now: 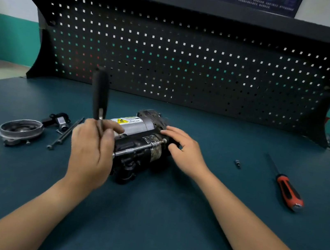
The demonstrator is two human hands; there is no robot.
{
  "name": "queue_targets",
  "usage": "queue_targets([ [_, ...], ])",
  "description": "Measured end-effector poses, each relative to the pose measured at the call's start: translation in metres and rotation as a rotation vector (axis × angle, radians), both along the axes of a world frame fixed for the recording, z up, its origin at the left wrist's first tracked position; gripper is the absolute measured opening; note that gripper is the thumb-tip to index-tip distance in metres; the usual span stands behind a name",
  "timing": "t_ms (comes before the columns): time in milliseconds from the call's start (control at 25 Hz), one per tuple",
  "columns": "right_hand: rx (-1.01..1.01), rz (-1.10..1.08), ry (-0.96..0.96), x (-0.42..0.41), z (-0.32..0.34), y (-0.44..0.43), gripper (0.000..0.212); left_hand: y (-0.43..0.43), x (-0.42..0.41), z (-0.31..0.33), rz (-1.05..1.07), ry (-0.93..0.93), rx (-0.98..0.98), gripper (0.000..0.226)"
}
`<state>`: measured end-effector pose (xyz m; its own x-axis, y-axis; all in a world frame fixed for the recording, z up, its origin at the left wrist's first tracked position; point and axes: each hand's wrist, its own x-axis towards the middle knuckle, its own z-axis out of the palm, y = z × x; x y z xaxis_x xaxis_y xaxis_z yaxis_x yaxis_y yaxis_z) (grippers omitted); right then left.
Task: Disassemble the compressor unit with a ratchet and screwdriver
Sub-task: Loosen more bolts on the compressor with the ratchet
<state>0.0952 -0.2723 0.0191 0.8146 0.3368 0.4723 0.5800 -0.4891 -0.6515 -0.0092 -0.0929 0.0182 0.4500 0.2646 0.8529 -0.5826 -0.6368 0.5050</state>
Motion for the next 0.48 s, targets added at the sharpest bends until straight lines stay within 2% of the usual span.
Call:
queue_targets([
  [160, 0.006, 0.031, 0.061, -0.006, -0.001, -0.005, 0.047, 0.022, 0.001, 0.001, 0.042, -0.241, 0.674, 0.018],
  [240, 0.024, 0.057, 0.104, -0.006, 0.001, -0.005, 0.045, 0.028, -0.003, 0.001, 0.013, -0.295, 0.844, 0.017],
  [360, 0.128, 0.110, 0.196, -0.007, -0.001, -0.003, 0.030, 0.016, -0.010, -0.005, 0.000, -0.288, 0.888, 0.008],
  [480, 0.309, -0.009, 0.203, -0.009, -0.010, 0.013, 0.022, 0.007, -0.014, -0.012, 0.001, -0.208, 0.775, 0.027],
])
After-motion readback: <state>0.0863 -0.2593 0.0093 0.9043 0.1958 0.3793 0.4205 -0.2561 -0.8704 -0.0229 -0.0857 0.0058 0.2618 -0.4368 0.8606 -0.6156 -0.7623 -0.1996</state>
